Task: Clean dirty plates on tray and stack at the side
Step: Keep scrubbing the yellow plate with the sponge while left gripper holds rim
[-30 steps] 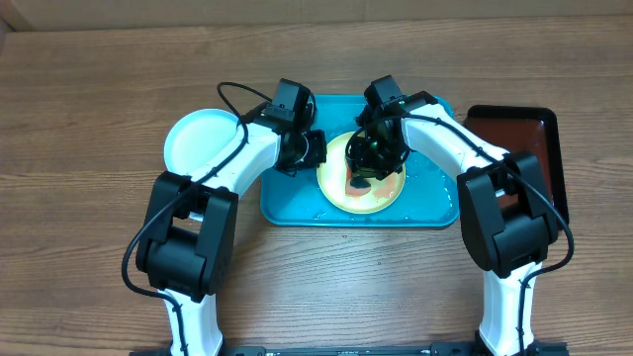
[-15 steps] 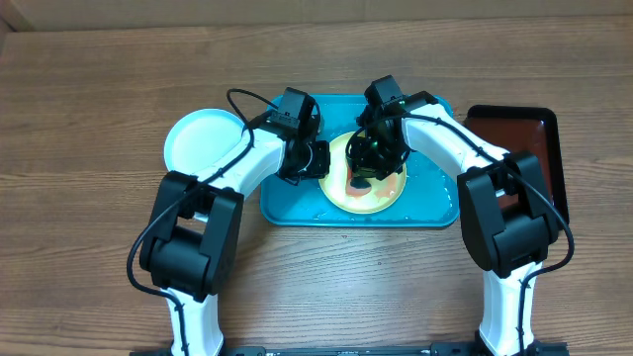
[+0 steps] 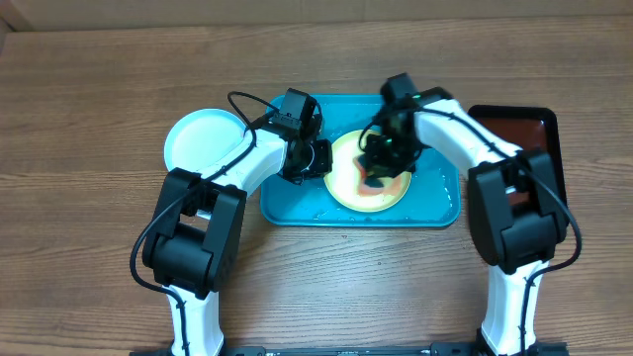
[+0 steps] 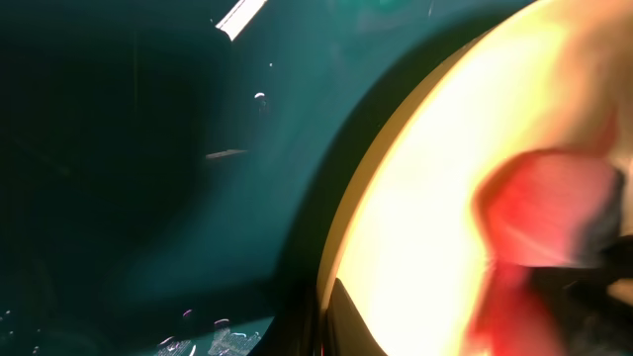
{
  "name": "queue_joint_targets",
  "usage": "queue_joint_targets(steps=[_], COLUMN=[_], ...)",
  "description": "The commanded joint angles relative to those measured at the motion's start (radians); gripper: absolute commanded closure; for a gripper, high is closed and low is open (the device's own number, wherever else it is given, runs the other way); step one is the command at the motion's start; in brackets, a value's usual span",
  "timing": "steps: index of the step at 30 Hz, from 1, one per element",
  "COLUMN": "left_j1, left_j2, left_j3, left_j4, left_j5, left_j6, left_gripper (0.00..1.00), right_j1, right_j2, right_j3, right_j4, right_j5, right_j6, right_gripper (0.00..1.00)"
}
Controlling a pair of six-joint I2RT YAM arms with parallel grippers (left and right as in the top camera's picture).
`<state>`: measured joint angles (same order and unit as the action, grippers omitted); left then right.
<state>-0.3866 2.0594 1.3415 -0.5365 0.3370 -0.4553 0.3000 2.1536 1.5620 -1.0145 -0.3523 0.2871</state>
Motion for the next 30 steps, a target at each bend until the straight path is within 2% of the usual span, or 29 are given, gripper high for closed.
queue_joint_targets(steps=[1,8,14,20,30], left_j1=[0.005,0.022,0.022,0.023,0.040], left_j2=[0.034,0.034,0.034,0.034,0.034], left_j3=[-0.005,-0.005,-0.005,-0.005,-0.005], left_j4=[0.006,0.022,0.023,0.031,0.039], left_j5=[-0.034,-0.034,-0.034,-0.033,-0.026], left_j6=[-0.028,-0.032,-0.031,-0.032,-0.047], left_gripper=[0.96,0.96,0.96,0.96,0.96], right_j1=[-0.075,-0.098,-0.029,0.051,0.161], right_j2=[0.019,0.017,0.017,0.017,0.017], right_j3=[0.058,0.111,0.072,-0.018,-0.081], right_j4=[-0.036,-0.088,-0.041,0.027,0.164], right_j5=[0.101,0.135,0.135,0.124,-0.190], right_j6=[-0.003,-0.006,0.007,0.097,0.082], right_gripper=[0.96,0.96,0.96,0.96,0.96])
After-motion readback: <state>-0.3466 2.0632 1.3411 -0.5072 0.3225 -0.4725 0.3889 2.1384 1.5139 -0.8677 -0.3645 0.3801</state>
